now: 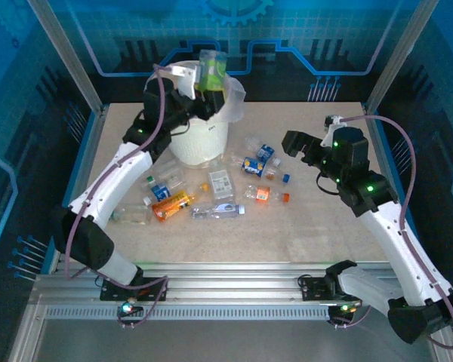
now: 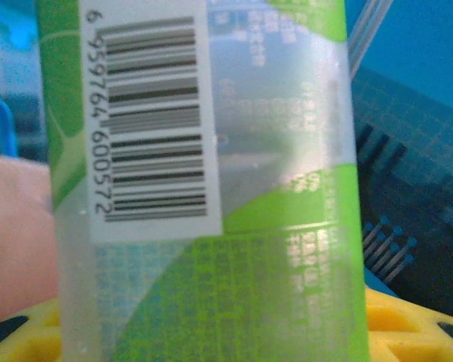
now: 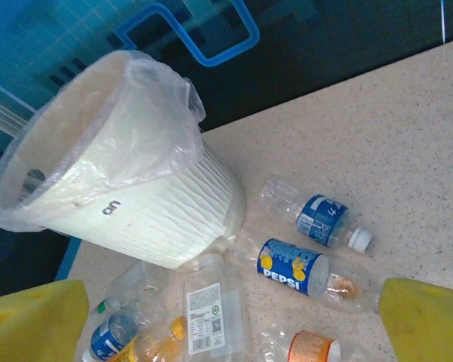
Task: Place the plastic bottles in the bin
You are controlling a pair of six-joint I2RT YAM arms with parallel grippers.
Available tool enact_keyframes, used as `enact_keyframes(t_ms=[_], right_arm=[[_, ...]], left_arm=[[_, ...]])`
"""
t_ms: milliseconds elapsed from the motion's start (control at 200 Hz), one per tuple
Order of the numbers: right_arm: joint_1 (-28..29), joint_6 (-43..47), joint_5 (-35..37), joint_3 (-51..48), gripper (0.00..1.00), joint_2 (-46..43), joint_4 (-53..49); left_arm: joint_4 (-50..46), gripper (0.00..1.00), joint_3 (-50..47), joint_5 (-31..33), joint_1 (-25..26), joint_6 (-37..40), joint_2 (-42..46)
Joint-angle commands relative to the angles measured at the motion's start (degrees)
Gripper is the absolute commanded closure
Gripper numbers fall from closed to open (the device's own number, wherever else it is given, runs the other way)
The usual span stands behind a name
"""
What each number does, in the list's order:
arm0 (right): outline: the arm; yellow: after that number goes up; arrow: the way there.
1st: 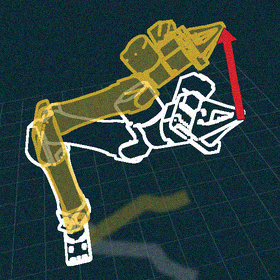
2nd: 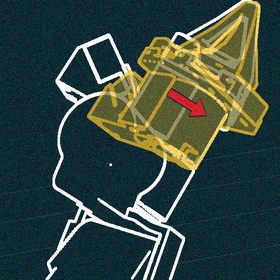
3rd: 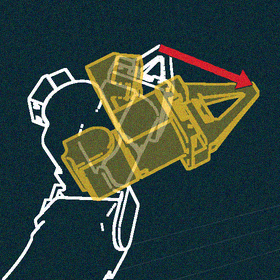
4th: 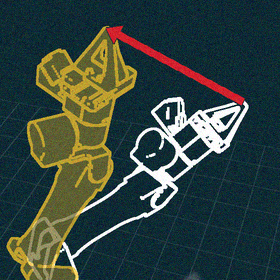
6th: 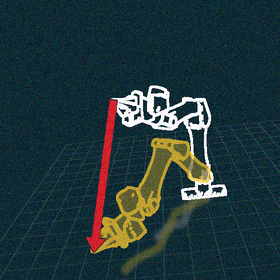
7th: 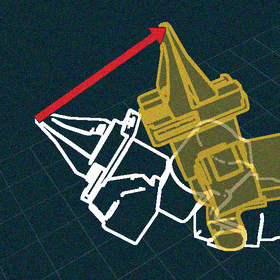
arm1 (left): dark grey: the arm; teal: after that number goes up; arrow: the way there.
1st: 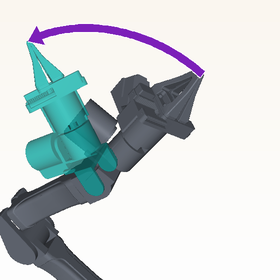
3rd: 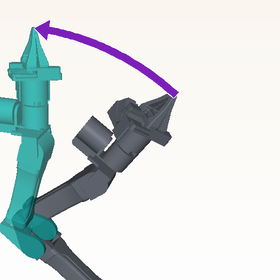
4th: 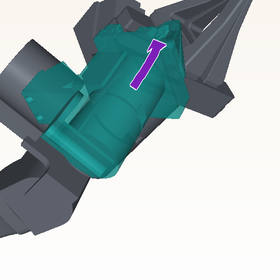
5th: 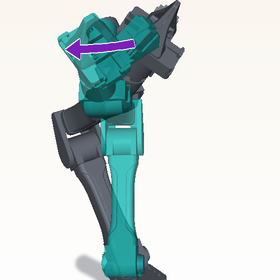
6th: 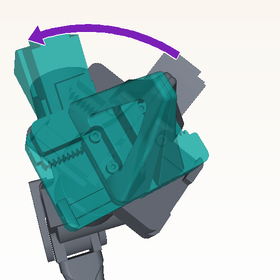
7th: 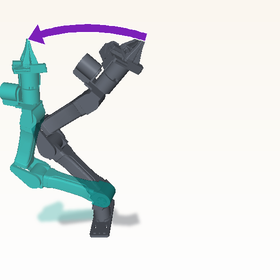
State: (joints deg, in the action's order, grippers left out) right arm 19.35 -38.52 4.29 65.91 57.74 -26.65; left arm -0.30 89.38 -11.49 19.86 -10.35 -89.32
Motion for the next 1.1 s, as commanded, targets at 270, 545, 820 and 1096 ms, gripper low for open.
enact_keyframes(t_ms=[270,545,820,1096], right_arm=[[0.4,-0.6,2.1,-1.4,0.00,2.4,-2.3],[0.4,-0.6,4.3,-1.7,0.00,3.0,-3.5],[0.4,-0.8,5.6,-2.0,0.00,3.7,-4.7],[0.4,-1.2,6.8,-2.7,0.00,4.1,-5.4]], left_arm=[[-11.1,0.57,18.0,-4.2,-9.4,6.0,-13.1],[-16.7,0.56,23.0,-5.4,-13.8,12.3,-18.0],[-25.0,0.53,29.0,-6.4,-14.5,18.4,-24.0],[-32.8,0.53,35.1,-8.3,-14.5,21.9,-29.9]])
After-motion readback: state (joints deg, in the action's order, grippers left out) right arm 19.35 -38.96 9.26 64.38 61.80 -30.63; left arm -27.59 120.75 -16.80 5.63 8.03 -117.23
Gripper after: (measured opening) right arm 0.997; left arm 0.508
